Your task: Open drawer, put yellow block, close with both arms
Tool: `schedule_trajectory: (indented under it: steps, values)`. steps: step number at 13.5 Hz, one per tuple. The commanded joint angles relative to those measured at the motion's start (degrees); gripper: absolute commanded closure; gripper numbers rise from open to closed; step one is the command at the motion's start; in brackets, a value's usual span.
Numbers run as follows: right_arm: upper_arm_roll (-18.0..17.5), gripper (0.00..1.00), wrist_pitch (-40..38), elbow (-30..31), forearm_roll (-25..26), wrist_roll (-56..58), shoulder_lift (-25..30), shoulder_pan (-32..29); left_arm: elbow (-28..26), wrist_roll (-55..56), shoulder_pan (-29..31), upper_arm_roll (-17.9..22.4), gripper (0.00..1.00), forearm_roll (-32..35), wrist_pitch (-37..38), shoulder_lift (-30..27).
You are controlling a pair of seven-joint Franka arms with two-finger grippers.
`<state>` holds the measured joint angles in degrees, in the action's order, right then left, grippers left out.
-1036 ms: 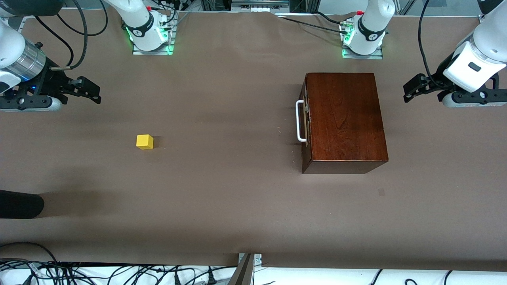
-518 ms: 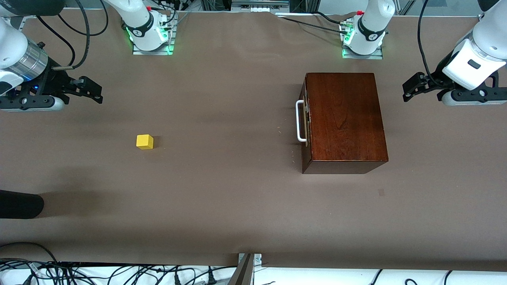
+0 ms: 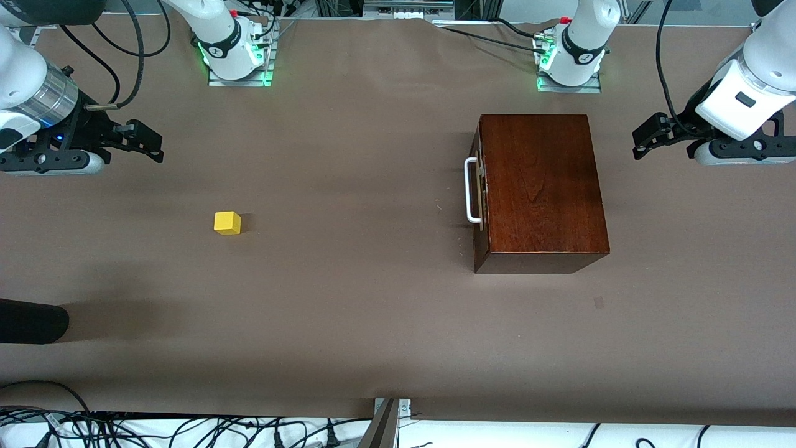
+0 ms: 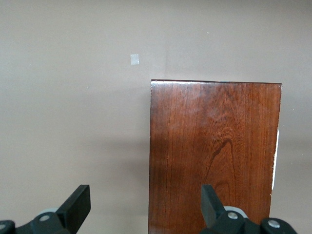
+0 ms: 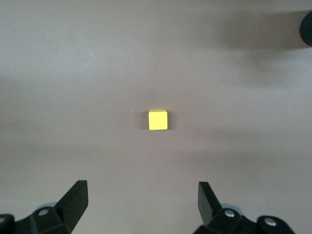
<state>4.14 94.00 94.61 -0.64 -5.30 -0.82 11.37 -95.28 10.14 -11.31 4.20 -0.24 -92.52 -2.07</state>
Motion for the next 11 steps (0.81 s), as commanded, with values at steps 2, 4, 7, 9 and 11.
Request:
schedule_trajectory:
  steps: [2, 4, 7, 9, 11]
  values:
    - [0.2, 0.0, 0.0, -0.1, -1.0, 0.1, -0.1, 0.6, 0.1, 0.4, -0.3, 0.2, 0.0, -0.7, 0.1, -0.7]
    - [0.2, 0.0, -0.1, -0.1, -1.0, 0.0, -0.1, 0.6, -0.1, 0.4, -0.3, 0.2, 0.0, -0.8, 0.1, -0.7]
    - [0.2, 0.0, 0.0, -0.1, -1.0, -0.1, -0.1, 0.8, 0.1, 0.3, -0.3, 0.2, 0.0, -0.7, 0.0, -0.7]
    - [0.2, 0.0, -0.2, 0.0, -1.0, -0.1, -0.1, 0.8, 0.1, 0.3, -0.7, 0.2, 0.0, -0.7, 0.0, -0.6]
    - [0.2, 0.0, -0.1, 0.0, -1.0, -0.1, -0.2, 0.8, 0.4, 1.9, -2.7, 0.2, 0.0, -0.5, -0.2, 0.4]
